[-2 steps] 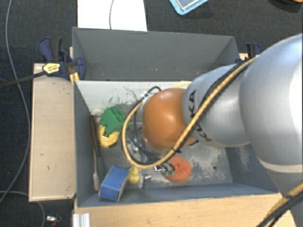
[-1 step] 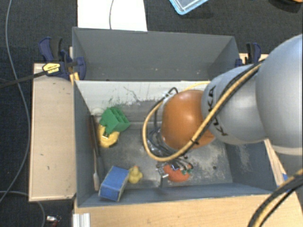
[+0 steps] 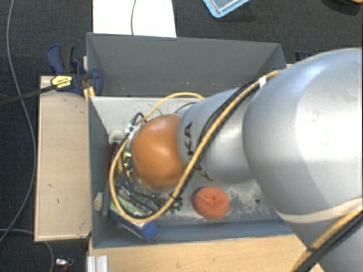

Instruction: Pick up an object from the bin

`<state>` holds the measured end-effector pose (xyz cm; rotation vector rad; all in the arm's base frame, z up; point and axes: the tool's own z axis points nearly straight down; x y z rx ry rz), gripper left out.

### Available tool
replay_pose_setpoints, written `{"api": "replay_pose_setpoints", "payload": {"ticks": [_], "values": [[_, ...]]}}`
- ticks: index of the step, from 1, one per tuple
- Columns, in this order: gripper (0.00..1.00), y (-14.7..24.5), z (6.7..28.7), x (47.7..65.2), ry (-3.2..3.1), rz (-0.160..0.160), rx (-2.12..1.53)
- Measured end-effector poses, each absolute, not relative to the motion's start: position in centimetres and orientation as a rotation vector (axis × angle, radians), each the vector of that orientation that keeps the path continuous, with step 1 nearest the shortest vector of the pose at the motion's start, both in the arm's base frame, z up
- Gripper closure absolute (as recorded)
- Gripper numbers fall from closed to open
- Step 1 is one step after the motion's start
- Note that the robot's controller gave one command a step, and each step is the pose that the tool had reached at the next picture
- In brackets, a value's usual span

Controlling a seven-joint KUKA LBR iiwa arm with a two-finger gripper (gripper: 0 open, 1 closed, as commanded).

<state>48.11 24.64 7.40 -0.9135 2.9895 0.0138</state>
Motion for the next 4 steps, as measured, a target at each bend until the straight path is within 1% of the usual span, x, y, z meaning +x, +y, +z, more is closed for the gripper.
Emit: {"api": "replay_pose_setpoints", "payload": {"ticks": [1, 2, 3, 4], "values": [[1.00, 24.6, 7.4, 48.1, 2.990, 0.014, -0.913], [1.00, 24.4, 10.9, 47.7, 3.002, 0.010, -0.914], [1.00, 24.4, 13.8, 47.9, 3.000, 0.011, -0.909], [1.00, 24.4, 18.3, 47.8, 3.006, 0.009, -0.908]]}}
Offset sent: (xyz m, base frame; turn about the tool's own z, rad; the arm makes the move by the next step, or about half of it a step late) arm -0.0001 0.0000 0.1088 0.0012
